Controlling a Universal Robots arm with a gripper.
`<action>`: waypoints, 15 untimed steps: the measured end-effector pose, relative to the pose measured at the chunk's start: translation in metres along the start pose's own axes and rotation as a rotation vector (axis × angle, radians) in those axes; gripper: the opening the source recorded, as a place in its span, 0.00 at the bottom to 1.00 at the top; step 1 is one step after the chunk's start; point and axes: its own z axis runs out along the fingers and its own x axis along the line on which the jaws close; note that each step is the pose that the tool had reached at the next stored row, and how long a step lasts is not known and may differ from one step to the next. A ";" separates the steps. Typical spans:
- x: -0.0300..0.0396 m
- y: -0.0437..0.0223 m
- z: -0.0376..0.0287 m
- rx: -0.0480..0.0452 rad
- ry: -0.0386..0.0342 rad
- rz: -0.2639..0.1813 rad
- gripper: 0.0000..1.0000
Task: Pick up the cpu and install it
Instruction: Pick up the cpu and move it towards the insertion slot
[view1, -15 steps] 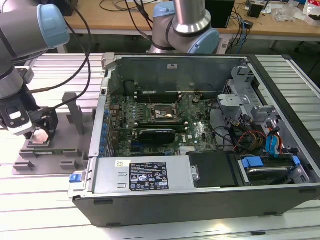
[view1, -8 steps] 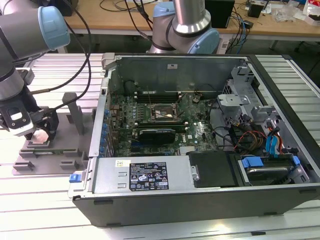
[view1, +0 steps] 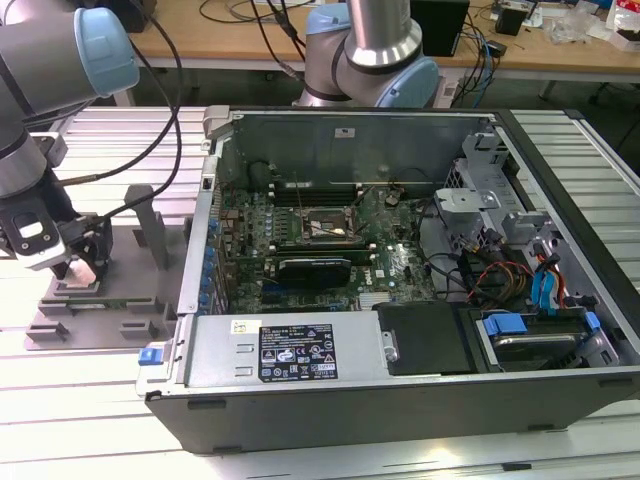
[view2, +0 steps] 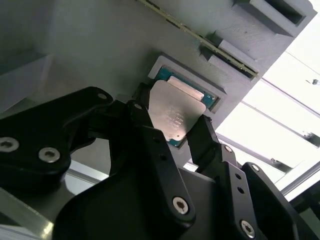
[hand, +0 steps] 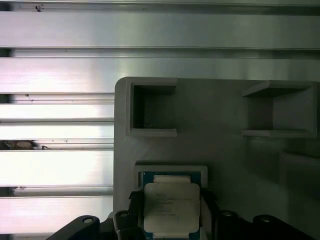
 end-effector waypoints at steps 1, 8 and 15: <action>0.0000 0.0000 -0.0004 0.0000 0.0000 0.000 0.54; 0.0000 0.0000 -0.0024 0.0001 0.0001 -0.002 0.62; 0.0001 -0.0001 0.0009 -0.0001 0.0003 -0.012 0.62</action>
